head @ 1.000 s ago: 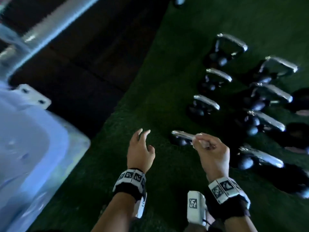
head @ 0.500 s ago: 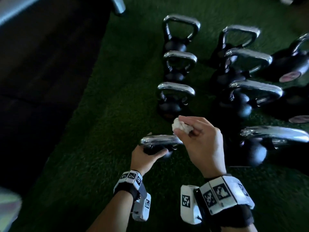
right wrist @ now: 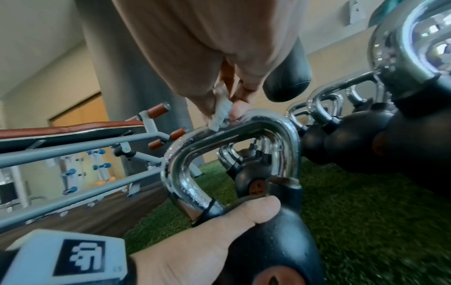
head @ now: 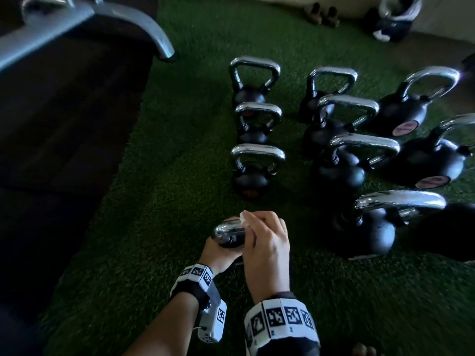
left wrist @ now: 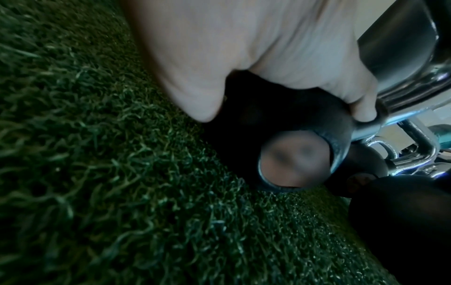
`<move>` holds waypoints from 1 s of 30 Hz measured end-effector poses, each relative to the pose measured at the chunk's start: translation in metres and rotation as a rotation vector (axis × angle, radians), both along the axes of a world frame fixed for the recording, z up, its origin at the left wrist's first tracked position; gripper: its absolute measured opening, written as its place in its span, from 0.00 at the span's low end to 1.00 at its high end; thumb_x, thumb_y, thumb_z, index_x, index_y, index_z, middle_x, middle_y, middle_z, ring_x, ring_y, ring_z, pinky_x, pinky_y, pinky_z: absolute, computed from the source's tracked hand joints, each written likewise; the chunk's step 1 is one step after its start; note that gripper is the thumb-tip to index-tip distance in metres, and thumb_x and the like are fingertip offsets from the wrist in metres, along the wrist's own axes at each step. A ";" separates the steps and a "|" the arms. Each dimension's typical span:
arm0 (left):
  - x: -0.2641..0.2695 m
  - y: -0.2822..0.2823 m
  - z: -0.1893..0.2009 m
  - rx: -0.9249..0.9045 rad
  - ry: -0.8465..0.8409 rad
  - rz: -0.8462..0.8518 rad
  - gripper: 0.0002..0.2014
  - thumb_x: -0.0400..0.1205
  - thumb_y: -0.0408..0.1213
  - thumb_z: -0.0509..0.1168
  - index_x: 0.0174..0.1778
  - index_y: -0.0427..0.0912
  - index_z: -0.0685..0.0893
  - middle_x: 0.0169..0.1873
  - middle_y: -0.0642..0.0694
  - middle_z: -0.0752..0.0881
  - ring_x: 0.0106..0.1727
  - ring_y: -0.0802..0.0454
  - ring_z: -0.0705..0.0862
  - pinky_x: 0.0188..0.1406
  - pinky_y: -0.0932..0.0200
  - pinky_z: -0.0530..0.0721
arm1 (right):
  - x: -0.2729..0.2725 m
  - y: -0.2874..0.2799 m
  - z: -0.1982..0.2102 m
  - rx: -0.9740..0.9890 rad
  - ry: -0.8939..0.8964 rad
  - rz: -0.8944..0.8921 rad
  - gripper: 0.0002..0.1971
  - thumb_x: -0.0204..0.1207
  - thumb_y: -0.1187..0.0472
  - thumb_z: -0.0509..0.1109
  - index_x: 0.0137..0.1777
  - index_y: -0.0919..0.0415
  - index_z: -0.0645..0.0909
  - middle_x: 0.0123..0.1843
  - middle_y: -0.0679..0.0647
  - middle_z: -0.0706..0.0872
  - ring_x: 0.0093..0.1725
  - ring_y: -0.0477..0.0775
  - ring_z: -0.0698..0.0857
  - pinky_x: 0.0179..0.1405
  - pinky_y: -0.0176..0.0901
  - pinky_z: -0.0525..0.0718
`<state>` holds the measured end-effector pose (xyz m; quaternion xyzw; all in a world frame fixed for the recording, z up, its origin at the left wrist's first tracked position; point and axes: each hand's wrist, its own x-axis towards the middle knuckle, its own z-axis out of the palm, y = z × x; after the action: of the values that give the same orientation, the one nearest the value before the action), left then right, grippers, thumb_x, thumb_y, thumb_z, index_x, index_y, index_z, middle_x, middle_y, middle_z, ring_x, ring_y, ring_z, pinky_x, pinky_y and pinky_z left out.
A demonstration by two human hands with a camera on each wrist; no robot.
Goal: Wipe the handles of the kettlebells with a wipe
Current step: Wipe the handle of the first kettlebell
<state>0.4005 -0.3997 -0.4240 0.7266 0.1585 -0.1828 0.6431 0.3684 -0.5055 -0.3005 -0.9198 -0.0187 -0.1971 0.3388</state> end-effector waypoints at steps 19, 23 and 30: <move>0.011 0.010 -0.009 -0.113 -0.131 -0.159 0.36 0.58 0.57 0.91 0.63 0.65 0.88 0.59 0.53 0.93 0.65 0.54 0.90 0.74 0.42 0.83 | -0.006 -0.019 -0.013 0.141 -0.078 -0.166 0.16 0.78 0.76 0.73 0.62 0.61 0.91 0.56 0.53 0.91 0.55 0.52 0.87 0.57 0.43 0.86; 0.011 0.010 -0.010 -0.075 -0.126 -0.158 0.37 0.57 0.60 0.90 0.62 0.57 0.90 0.58 0.56 0.93 0.63 0.58 0.90 0.74 0.46 0.84 | 0.000 -0.045 -0.019 0.377 0.074 -0.398 0.11 0.82 0.66 0.74 0.59 0.56 0.93 0.55 0.50 0.94 0.51 0.46 0.91 0.49 0.23 0.80; 0.010 0.010 -0.004 -0.058 -0.143 -0.171 0.31 0.65 0.47 0.88 0.64 0.55 0.88 0.57 0.62 0.93 0.61 0.66 0.89 0.60 0.70 0.82 | 0.003 -0.058 -0.032 0.709 0.223 -0.419 0.09 0.83 0.61 0.74 0.59 0.50 0.93 0.49 0.41 0.95 0.49 0.36 0.91 0.54 0.37 0.88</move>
<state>0.4106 -0.3895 -0.4284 0.7296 0.0440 -0.1894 0.6557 0.3716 -0.5637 -0.3329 -0.7459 0.2741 -0.1554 0.5868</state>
